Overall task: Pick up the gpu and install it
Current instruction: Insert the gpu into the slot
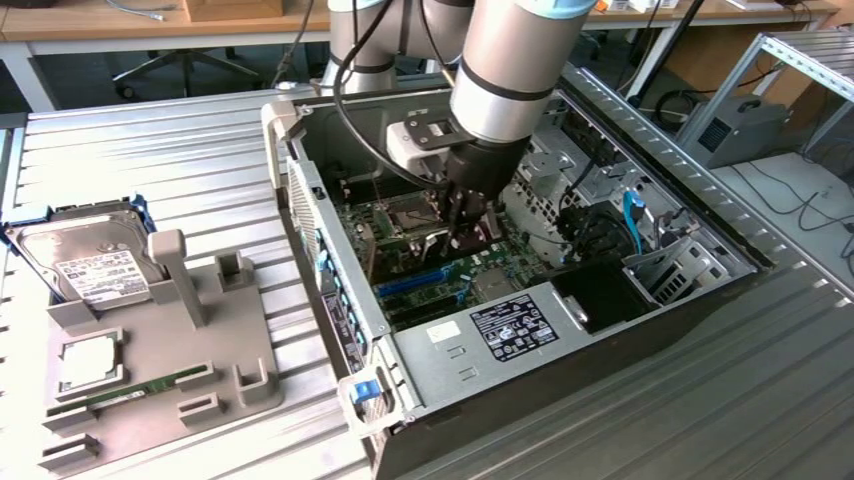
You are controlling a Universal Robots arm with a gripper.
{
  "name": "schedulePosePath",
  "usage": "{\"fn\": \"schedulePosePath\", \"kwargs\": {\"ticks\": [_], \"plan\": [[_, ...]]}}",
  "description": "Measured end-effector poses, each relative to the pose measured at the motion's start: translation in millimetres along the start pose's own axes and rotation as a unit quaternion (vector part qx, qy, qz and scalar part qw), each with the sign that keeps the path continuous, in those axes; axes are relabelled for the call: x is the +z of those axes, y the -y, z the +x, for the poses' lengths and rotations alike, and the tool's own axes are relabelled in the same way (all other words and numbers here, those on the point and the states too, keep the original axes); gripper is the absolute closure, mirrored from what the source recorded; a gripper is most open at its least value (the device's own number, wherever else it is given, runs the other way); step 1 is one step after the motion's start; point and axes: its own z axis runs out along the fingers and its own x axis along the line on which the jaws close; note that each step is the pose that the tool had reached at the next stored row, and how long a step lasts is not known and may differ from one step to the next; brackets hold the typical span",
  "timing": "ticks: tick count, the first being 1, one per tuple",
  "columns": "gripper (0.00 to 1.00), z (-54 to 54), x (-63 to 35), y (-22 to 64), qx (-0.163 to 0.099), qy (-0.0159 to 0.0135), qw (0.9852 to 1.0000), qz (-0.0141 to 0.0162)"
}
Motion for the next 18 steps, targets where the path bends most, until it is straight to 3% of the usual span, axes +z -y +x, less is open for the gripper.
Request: {"fn": "schedulePosePath", "kwargs": {"ticks": [18], "plan": [[0.73,0.3,4.5,-6.1,0.0,-0.0001,1.0,0.0]]}}
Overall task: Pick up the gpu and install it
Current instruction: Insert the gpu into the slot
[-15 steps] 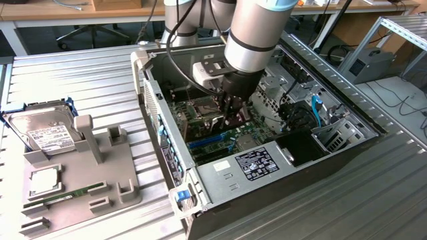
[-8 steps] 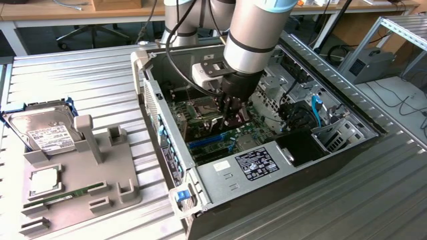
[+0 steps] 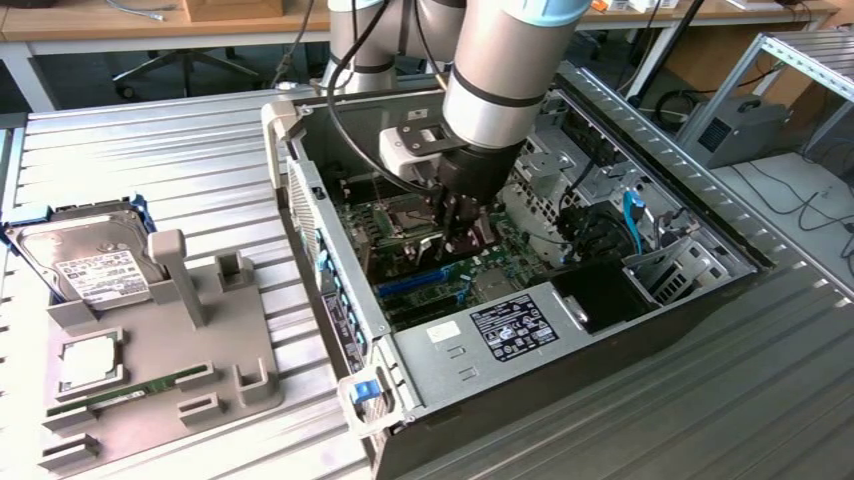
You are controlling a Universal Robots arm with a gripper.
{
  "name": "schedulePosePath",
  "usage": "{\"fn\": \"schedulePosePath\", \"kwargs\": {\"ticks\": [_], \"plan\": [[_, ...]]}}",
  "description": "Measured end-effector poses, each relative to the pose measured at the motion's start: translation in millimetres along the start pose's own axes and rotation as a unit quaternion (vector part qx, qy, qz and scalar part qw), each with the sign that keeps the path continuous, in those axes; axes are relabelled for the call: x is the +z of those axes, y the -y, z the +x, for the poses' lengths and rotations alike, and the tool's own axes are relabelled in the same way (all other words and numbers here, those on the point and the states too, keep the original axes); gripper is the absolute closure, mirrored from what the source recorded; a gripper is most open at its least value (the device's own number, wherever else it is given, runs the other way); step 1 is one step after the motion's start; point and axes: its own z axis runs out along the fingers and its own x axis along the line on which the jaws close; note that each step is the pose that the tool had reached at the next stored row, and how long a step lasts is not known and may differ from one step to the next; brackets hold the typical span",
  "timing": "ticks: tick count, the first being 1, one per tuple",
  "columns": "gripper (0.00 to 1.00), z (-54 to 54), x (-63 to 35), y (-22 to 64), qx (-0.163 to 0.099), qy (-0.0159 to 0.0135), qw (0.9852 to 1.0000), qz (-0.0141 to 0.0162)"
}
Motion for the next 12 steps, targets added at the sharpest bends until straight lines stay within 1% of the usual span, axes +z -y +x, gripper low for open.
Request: {"fn": "schedulePosePath", "kwargs": {"ticks": [12], "plan": [[0.73,0.2,3.3,-1.8,0.0,0.0001,1.0,0.0]]}}
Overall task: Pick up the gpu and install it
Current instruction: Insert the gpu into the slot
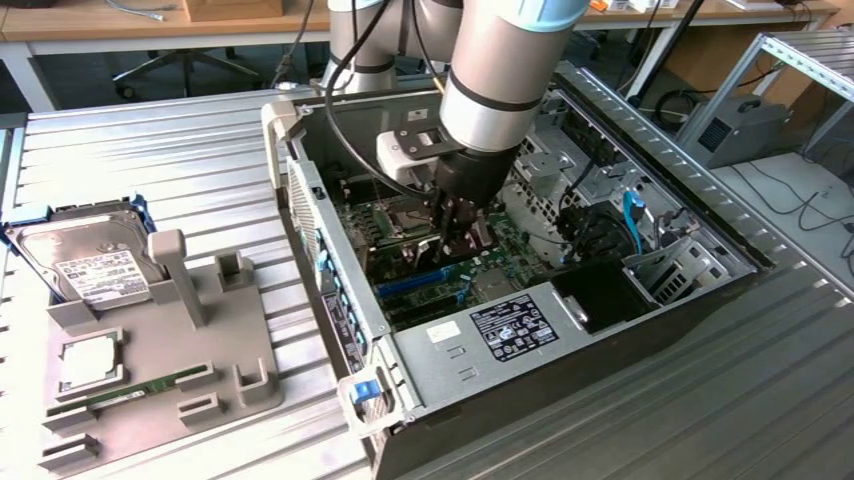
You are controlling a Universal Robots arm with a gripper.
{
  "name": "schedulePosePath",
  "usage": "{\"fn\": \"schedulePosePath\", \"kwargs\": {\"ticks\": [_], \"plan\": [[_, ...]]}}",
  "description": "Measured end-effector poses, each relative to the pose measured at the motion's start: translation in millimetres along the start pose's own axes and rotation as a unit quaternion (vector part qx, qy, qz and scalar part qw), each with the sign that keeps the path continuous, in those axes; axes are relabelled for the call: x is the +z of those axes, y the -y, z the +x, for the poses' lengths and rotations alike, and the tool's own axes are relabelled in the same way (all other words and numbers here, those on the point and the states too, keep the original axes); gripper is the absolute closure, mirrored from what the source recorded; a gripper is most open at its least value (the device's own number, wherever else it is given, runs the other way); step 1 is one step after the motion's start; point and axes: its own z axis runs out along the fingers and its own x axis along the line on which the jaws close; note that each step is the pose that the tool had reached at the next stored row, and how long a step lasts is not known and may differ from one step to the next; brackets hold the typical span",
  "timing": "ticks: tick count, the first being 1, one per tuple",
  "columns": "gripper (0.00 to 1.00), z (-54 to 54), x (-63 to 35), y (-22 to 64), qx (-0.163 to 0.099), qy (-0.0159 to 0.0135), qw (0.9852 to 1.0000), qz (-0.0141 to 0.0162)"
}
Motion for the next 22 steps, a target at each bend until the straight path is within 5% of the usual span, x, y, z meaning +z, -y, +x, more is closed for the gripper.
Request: {"fn": "schedulePosePath", "kwargs": {"ticks": [22], "plan": [[0.73,0.0,0.0,-5.5,0.0,0.0,1.0,0.0]]}}
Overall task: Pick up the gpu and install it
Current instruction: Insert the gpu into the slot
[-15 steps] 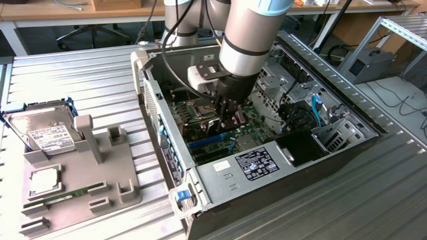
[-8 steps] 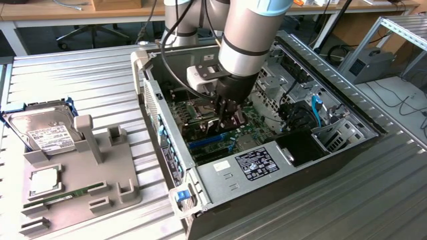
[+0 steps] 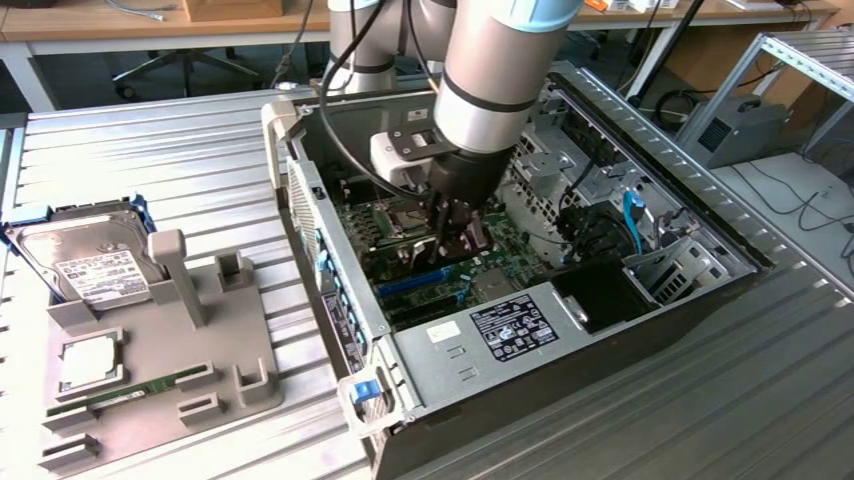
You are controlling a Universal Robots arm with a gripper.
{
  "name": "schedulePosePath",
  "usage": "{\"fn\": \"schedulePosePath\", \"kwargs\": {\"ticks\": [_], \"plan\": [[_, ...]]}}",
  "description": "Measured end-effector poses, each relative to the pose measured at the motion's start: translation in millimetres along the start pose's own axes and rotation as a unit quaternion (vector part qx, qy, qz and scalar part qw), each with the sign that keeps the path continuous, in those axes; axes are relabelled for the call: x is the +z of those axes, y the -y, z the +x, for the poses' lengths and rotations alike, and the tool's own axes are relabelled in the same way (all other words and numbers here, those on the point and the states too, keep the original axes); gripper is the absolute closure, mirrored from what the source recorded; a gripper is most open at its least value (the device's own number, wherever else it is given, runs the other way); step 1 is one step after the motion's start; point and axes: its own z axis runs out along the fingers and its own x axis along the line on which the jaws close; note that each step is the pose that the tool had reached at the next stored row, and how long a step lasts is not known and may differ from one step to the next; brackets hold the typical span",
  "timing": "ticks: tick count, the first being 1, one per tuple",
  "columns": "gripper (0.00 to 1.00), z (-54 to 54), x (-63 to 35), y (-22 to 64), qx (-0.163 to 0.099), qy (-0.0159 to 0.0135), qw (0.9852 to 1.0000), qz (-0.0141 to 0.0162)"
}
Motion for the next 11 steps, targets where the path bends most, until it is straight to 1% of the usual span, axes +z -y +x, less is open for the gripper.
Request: {"fn": "schedulePosePath", "kwargs": {"ticks": [11], "plan": [[0.73,0.1,1.9,-2.5,0.0,0.0,1.0,0.0]]}}
